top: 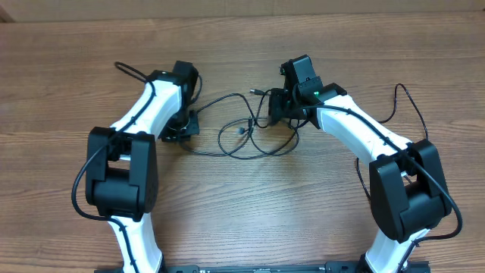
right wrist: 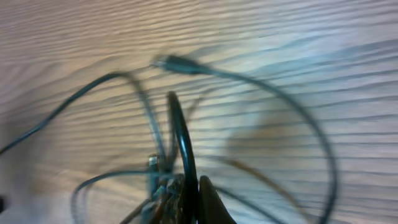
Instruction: Untangle cables
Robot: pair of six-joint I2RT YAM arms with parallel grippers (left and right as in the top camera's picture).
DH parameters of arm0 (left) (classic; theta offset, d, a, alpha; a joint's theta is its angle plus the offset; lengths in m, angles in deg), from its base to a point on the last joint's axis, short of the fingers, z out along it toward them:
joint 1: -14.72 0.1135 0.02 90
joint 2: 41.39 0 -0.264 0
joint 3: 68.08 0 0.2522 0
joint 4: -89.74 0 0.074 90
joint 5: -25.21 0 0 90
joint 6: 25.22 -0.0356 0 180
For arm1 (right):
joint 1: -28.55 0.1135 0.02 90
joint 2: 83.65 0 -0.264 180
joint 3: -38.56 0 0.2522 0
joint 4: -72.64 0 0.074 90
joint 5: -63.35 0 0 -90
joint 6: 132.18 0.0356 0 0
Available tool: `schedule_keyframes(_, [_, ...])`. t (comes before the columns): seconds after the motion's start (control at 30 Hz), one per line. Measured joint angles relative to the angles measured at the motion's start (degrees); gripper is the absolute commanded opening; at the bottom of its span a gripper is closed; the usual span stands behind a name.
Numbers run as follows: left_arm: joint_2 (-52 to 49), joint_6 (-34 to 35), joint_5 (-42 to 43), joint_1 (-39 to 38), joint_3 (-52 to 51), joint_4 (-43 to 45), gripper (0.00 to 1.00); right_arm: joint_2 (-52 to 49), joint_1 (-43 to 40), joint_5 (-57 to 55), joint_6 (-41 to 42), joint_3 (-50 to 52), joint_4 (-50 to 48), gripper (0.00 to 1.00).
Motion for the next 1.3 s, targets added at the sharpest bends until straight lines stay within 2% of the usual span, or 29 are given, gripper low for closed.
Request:
schedule_keyframes(0.43, [0.0,1.1,-0.4,4.1,0.0,-1.4,0.17,0.0,0.0,-7.8,0.0,0.0,0.0,0.04])
schedule_keyframes(0.77, [0.0,2.3,-0.4,5.0,0.0,-0.8,0.17,0.0,0.0,-7.5,0.0,0.0,1.0,0.04])
schedule_keyframes(0.9, [0.0,3.2,0.4,5.9,0.0,0.4,0.18,0.0,0.0,-7.1,0.1,0.0,1.7,0.15])
schedule_keyframes(1.1, [0.0,3.9,1.8,6.2,0.0,0.6,0.17,0.0,0.0,-6.9,-0.2,0.0,2.1,0.15])
schedule_keyframes(1.2, [0.0,4.1,2.2,6.2,0.0,0.6,0.18,0.0,0.0,-6.8,0.4,0.0,2.0,0.37])
schedule_keyframes(1.3, [0.0,4.1,2.6,6.2,0.0,0.6,0.21,0.0,0.0,-5.6,0.4,0.0,2.0,0.5])
